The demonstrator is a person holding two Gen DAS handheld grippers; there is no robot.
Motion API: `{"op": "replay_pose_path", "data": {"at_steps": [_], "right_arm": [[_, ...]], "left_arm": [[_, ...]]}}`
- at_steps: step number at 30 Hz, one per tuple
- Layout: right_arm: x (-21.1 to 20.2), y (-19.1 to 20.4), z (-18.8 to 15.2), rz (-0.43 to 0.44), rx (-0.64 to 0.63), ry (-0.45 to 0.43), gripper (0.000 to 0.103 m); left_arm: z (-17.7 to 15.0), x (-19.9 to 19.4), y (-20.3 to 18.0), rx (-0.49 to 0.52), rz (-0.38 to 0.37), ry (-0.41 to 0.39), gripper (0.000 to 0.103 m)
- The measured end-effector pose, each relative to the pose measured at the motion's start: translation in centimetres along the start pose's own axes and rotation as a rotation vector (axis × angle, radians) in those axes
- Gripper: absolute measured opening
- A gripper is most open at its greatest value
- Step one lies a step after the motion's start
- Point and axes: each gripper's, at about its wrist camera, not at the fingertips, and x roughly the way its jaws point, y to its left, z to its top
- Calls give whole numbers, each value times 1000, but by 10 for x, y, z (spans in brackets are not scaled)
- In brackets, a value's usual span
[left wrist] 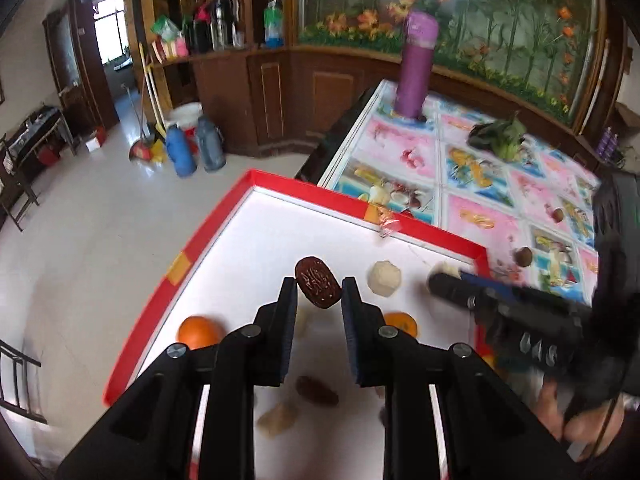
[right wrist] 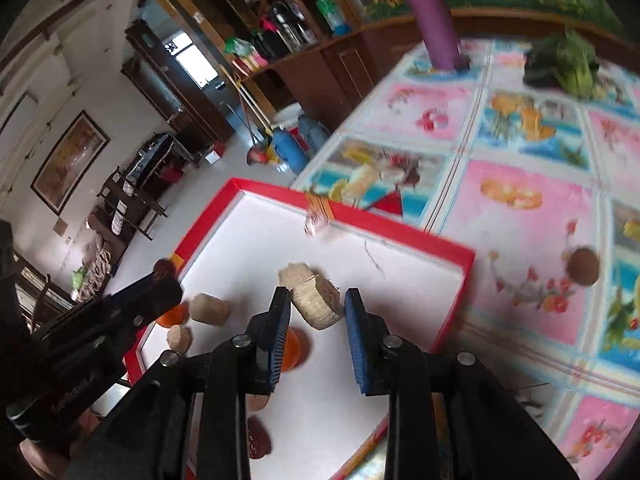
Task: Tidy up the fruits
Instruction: 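Carry the cake and date over the tray and open both tools to drop them, then move both open tools back over the table toward the last nuts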
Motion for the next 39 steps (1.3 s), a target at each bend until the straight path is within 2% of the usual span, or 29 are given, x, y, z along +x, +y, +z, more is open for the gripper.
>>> {"op": "replay_pose_path", "data": {"at_steps": [6,11,12,13,14,15,17,18,21,24,26,31,34,36,39], "right_arm": [[11,-3,-5,-17,2,34,27],[10,4,-8,-25,-29,69,30],[10,6,-7,-21,-30,75,33],[9,6,-7,-6,-24,80,35],[8,5,-7,12,-12,87,40],[6,5,-5,23,-3,85,40],[-5,-1,-2,45,10,51,40],[-13,-4,1,58,11,30,40],[-46,-21,11,61,9,-62,41],[-86,-55,21,-41,-3,-174,42],[-110,-88,26,-143,-1,-236,42],[-148,-173,28,-330,94,-326,42],[-151,-208,31,-415,99,-321,42],[-142,-224,36,-451,97,-296,42],[-130,-236,41,-437,104,-270,42]], "left_arm": [[3,33,-2,-14,1,97,24],[5,36,-4,2,36,109,25],[5,36,-5,9,41,115,25],[5,37,-7,17,46,121,27],[5,36,-8,20,47,123,36],[5,36,-8,18,46,123,46],[5,28,-10,17,61,106,57],[6,25,-12,18,61,94,60],[9,10,-22,35,49,52,61],[14,-9,-43,72,-13,-6,61],[17,-16,-62,104,-66,-34,62],[21,-9,-113,176,-162,-55,62],[20,5,-145,224,-192,-38,62],[18,19,-164,246,-216,3,62],[12,27,-179,255,-242,34,62]]}}
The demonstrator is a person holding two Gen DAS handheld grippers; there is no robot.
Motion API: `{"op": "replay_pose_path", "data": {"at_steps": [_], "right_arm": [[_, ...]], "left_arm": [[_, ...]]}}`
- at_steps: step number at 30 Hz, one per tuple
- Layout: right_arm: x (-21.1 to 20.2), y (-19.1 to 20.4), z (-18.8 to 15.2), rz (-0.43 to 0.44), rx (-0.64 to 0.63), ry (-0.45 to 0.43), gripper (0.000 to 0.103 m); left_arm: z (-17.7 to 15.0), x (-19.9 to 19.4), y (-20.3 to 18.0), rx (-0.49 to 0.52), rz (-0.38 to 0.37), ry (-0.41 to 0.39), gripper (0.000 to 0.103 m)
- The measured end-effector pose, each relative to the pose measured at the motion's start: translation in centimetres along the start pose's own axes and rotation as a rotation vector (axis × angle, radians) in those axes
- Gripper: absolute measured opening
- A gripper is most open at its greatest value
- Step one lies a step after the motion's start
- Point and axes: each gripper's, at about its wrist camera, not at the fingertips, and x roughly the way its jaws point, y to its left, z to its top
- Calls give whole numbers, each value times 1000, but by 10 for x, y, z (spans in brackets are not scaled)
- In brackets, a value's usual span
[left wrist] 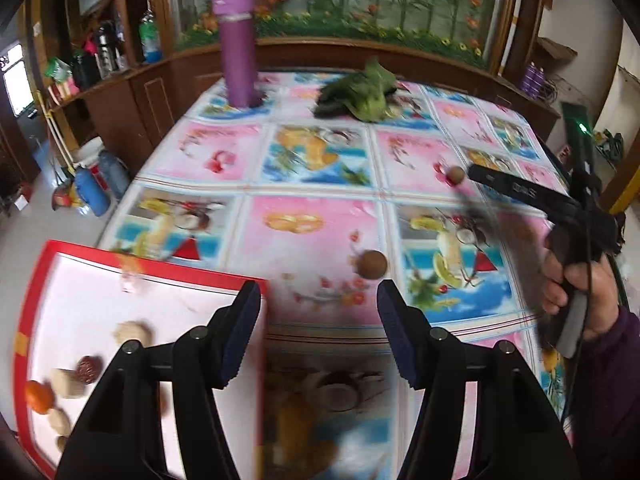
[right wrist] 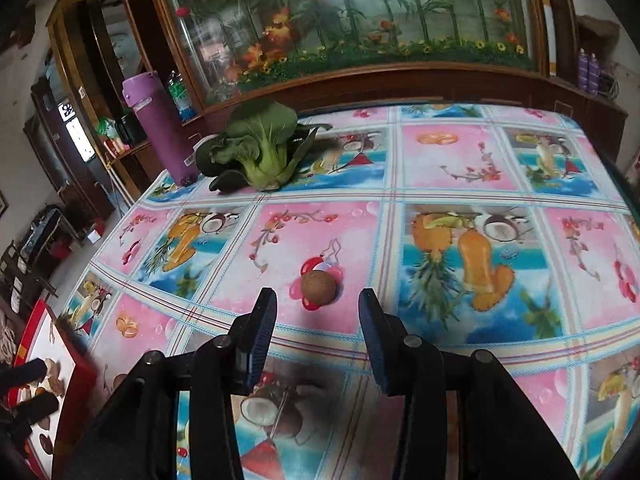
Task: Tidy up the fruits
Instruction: 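Move both open tools back over the table toward the last nuts, then grasp a brown nut with the right tool while the left tool grasps another nut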
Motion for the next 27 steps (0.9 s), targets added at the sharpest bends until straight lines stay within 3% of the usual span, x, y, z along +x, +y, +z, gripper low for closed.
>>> {"op": "replay_pose_path", "data": {"at_steps": [7,9,11,14,22,27], "right_arm": [[30,14,8,-82,-39,51,42],[37,11,10,-92,-18,68,36],[41,13,11,-107,-19,80,22],[40,15,10,-124,-16,101,22],[-10,-6,-20,67,178,202,22],[-63,-4,-50,191,165,139,22]], "left_arm": [[-1,11,-12,22,-1,35,62],[0,12,-11,11,-4,42,62],[1,12,-10,9,-1,40,62],[3,15,-10,9,-17,50,62],[3,23,-21,13,-52,48,62],[6,43,-32,23,-27,69,62]]}}
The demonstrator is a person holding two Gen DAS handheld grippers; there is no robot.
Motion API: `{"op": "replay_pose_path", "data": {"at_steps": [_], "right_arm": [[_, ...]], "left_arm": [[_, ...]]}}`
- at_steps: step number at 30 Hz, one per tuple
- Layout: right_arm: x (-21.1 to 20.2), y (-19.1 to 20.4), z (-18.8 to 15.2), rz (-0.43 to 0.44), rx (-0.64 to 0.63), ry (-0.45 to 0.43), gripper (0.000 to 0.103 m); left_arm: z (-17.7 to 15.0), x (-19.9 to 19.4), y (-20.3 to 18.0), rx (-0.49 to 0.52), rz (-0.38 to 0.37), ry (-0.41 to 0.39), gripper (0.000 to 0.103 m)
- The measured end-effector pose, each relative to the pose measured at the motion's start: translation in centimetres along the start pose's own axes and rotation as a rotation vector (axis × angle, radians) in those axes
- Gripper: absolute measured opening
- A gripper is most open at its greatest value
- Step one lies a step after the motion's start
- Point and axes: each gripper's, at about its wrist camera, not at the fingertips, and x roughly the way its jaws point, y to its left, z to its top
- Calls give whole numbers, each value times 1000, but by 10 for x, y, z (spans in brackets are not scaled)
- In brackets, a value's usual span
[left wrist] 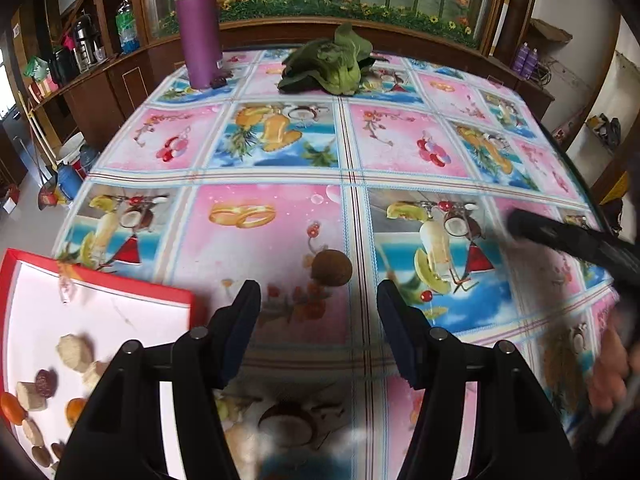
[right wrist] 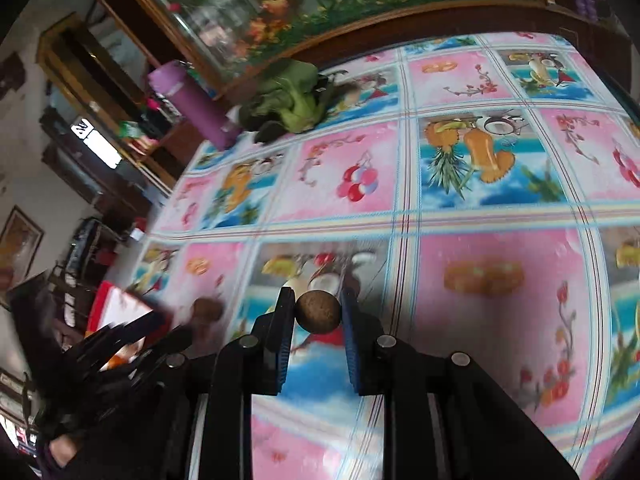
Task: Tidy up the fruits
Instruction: 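Grasp a brown nut with the right tool while the left tool grasps another nut, then carry both nuts over the tray and open both tools to drop them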
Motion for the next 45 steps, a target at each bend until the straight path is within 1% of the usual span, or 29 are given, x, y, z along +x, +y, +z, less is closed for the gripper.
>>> {"op": "replay_pose_path", "data": {"at_steps": [2,4,6,8,10,13,17,20,22,23,26,30,35,38,41,45], "right_arm": [[-10,-5,-11,61,13,-20,22],[-13,-10,-17,88,36,-31,22],[-9,-11,-15,76,40,-18,22],[-8,-9,-14,65,34,-15,22],[-7,-8,-15,81,38,-3,22],[-7,-2,-18,70,14,-10,22],[0,7,-24,72,-13,9,22],[3,16,-27,40,-56,4,22],[4,19,-29,49,-66,4,22],[3,20,-30,46,-72,-4,22],[-1,29,-33,0,-125,-46,22],[-6,40,-38,-27,-180,-92,22],[-17,57,-48,-52,-227,-157,22],[-22,66,-56,-51,-232,-169,22],[-27,79,-64,-53,-245,-183,22],[-30,100,-75,-29,-258,-175,22]], "left_arm": [[1,8,-1,-16,11,10,61],[2,14,-2,-33,9,12,59],[3,19,-3,-49,17,17,51],[3,22,-3,-57,14,19,49],[3,26,-5,-59,21,28,41],[4,28,-6,-62,21,18,38],[6,29,-4,-74,11,5,28],[5,29,-3,-79,9,-1,27],[5,29,-3,-74,11,-6,27],[4,28,-4,-71,14,-7,27],[1,26,-4,-73,25,-13,27],[-4,10,-8,-63,58,-55,27],[-17,-29,-11,-41,113,-145,27],[-27,-55,-7,-42,124,-194,27],[-40,-82,1,-41,161,-249,27],[-55,-110,15,-61,188,-292,27]]}}
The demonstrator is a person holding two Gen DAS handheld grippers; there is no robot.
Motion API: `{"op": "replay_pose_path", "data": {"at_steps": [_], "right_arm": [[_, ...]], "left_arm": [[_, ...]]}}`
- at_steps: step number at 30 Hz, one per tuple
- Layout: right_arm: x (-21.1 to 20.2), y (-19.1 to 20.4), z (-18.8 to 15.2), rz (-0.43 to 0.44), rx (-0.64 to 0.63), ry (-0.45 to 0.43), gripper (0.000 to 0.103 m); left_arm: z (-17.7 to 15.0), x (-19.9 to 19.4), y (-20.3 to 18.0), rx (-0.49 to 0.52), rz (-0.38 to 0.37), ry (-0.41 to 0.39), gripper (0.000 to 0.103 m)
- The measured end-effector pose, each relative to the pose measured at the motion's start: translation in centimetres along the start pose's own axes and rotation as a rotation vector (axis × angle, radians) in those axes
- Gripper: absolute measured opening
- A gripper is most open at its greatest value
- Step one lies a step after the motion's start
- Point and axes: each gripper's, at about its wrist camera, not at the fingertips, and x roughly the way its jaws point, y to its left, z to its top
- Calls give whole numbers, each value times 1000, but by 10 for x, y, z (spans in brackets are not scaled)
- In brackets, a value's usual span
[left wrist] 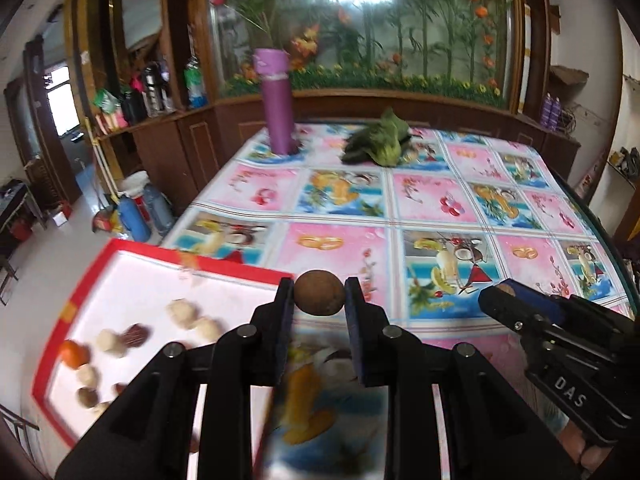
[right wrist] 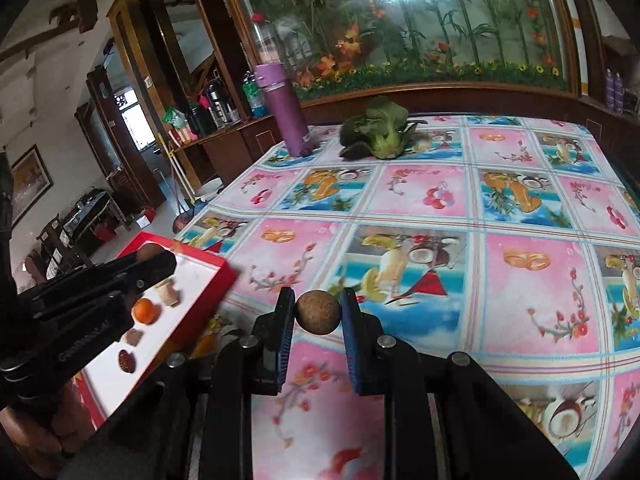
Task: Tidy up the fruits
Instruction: 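Carry both nuts over the tray and open both tools to drop them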
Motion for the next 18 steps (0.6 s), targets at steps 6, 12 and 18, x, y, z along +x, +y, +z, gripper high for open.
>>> {"op": "replay_pose_path", "data": {"at_steps": [6,12,18], "right_arm": [[-5,45,1,27,-64,-7,22],[-8,85,-3,45,-118,-20,22],[1,123,-7,88,-168,8,22]], "left_arm": [[-11,-35,36,-42,37,-51,27],[-23,-56,66,-85,60,-77,27],[-30,-67,94,-120,96,-95,27]]}}
